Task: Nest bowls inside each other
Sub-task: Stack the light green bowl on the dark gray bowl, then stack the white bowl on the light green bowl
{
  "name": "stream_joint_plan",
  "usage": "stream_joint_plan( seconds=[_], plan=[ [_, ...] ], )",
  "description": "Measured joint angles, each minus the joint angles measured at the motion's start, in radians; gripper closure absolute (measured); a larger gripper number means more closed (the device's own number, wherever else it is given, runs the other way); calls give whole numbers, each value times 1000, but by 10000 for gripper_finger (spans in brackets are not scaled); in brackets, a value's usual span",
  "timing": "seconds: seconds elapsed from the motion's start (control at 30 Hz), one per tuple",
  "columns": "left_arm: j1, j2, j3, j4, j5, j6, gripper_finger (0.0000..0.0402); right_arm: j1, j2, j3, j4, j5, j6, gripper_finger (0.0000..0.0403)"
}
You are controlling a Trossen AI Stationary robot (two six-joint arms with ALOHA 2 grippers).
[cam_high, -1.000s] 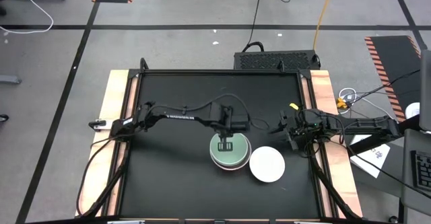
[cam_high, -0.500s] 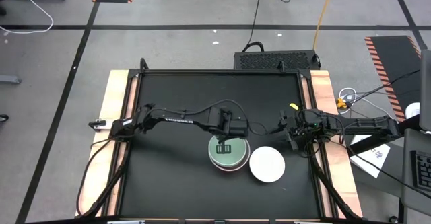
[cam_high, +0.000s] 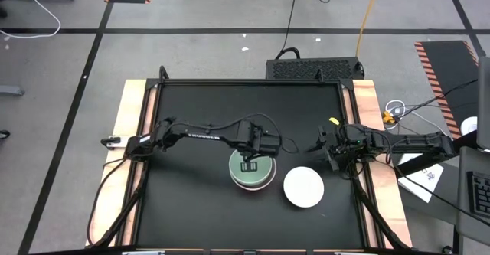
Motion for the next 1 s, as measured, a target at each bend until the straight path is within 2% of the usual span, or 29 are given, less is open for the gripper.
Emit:
stream_joint_plan(
  seconds=[0.4, 0.77, 1.0],
  plan=[
    [8, 0, 0, 24, -1, 7, 392, 0, 0, 0, 0, 0, 0, 277],
    [-22, 8, -5, 44, -54, 5, 299, 0, 0, 0, 0, 0, 0, 277],
    [-44, -7, -4, 41, -79, -16, 265, 0, 0, 0, 0, 0, 0, 277]
  ],
)
